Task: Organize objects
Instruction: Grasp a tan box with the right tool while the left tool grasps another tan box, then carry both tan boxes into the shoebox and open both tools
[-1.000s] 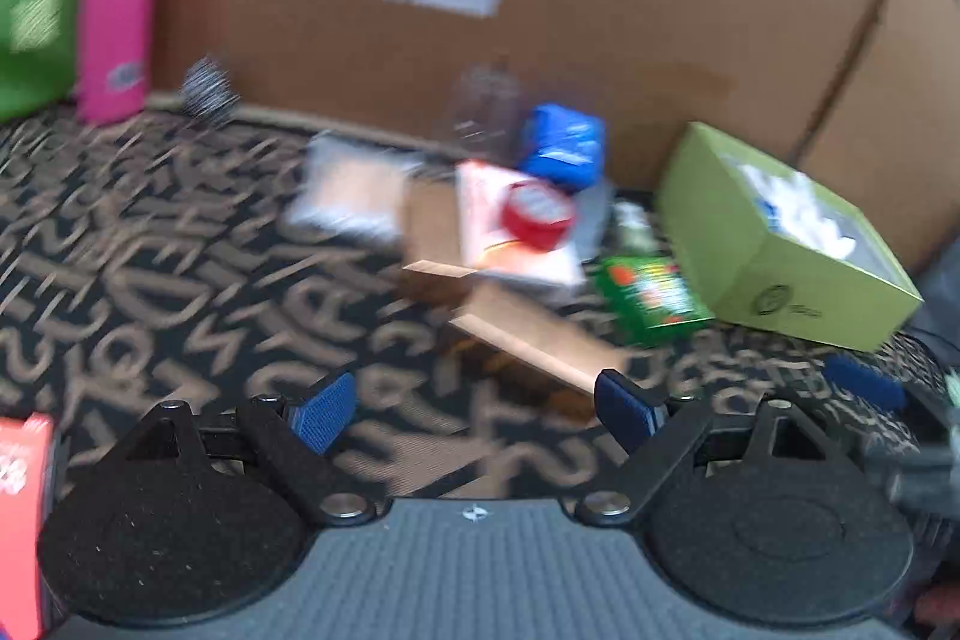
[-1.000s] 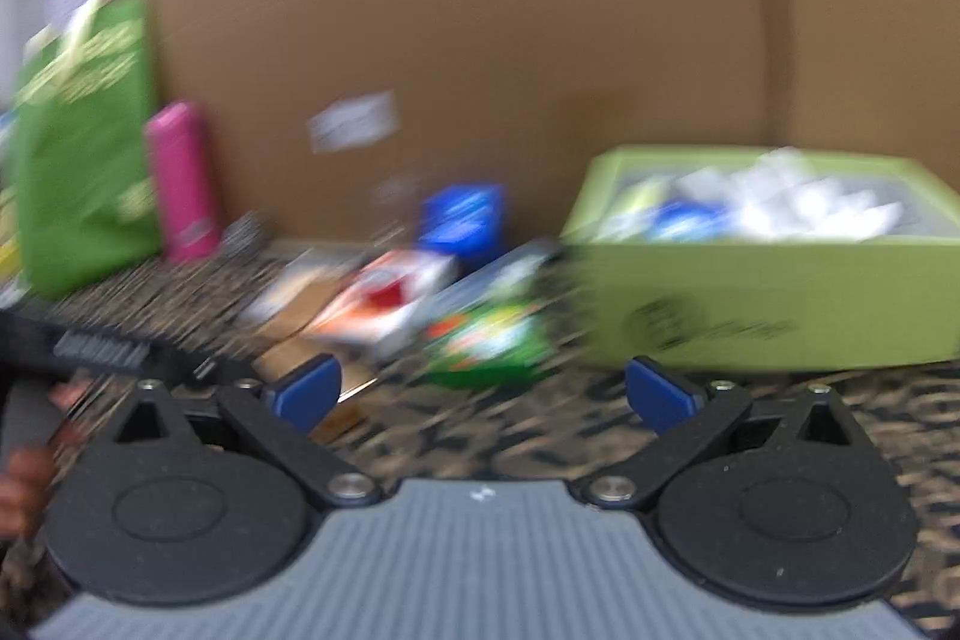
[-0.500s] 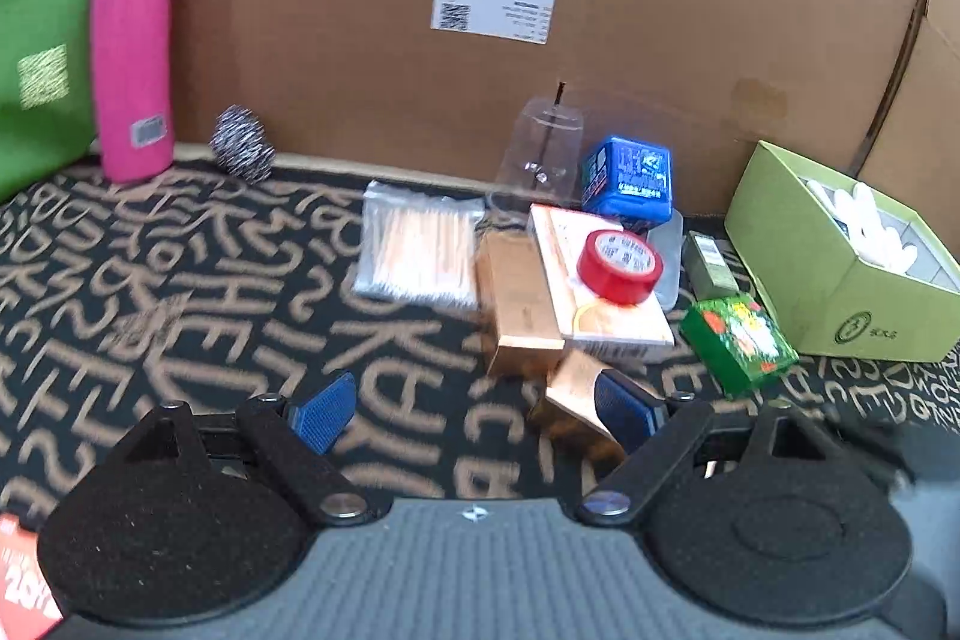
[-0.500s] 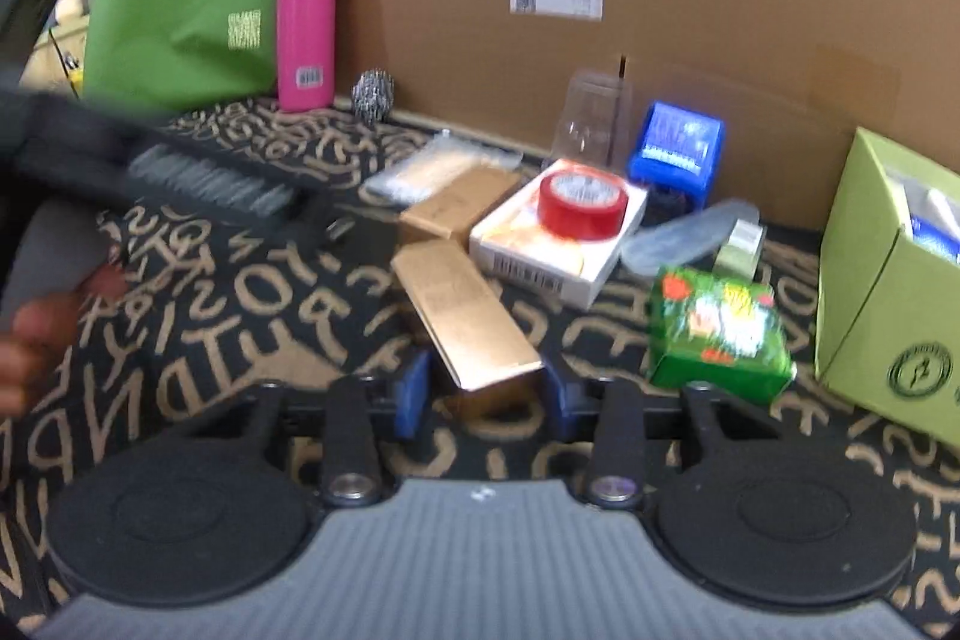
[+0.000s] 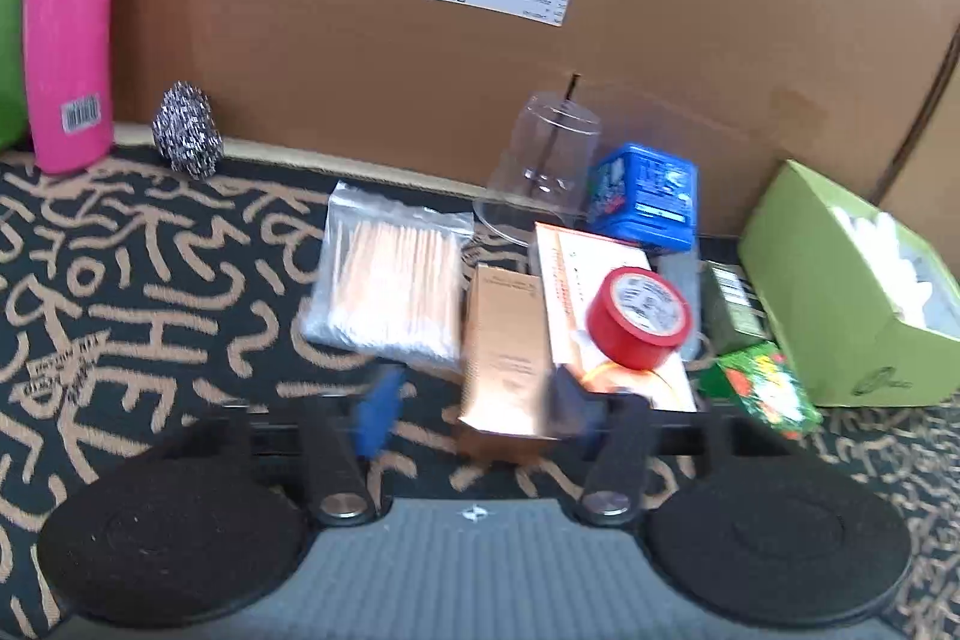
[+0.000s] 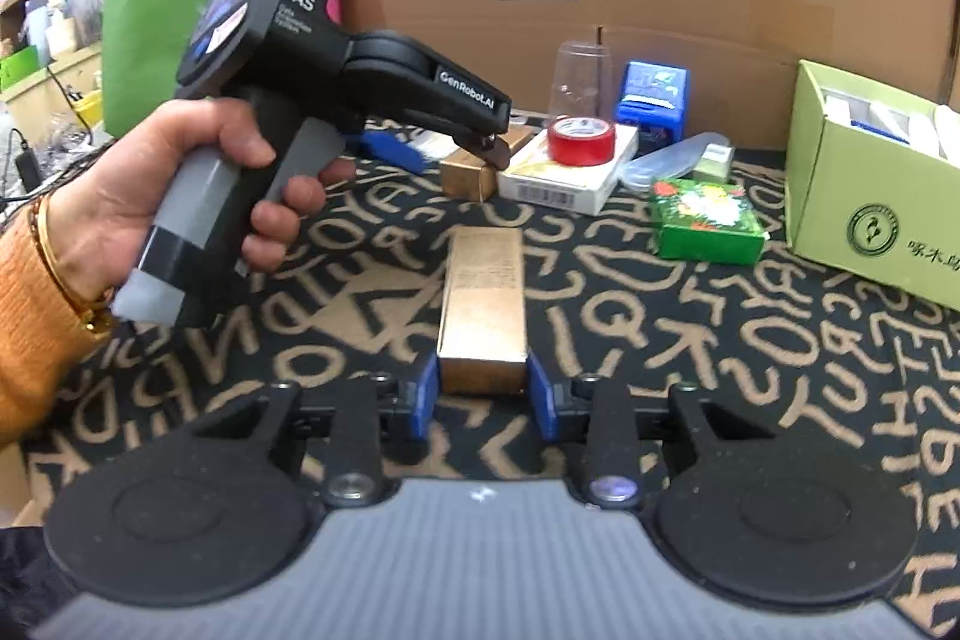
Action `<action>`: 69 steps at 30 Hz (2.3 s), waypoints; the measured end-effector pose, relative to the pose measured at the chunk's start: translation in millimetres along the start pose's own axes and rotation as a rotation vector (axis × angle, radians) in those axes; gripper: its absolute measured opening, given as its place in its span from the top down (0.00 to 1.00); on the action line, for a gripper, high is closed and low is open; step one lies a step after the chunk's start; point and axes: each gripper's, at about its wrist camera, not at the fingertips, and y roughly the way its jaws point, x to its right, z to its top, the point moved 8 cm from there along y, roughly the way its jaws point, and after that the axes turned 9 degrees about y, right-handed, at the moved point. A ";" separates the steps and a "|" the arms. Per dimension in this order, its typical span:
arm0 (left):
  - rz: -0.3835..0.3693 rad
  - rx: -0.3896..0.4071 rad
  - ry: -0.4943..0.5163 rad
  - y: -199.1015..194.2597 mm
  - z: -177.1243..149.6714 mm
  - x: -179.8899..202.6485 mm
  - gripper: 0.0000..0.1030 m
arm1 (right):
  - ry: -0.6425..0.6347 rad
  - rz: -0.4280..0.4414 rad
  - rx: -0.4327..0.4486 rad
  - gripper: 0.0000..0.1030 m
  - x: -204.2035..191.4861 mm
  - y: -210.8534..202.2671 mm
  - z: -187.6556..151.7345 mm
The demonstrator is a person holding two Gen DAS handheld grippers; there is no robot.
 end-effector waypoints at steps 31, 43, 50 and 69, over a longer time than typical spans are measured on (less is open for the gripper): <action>-0.010 -0.018 0.124 -65.1 -58.1 11.6 0.44 | 0.011 -0.030 0.033 0.64 -6.4 24.8 15.7; -0.073 -0.016 0.161 -74.0 -51.7 35.3 0.69 | 0.064 -0.005 0.066 0.70 11.1 8.6 16.7; -0.204 0.076 0.243 -87.4 -4.6 94.7 0.69 | 0.060 -0.116 0.197 0.70 56.5 -40.0 48.8; -0.358 0.041 0.378 4.8 90.3 266.8 0.69 | 0.154 -0.548 0.327 0.70 250.4 -89.9 125.8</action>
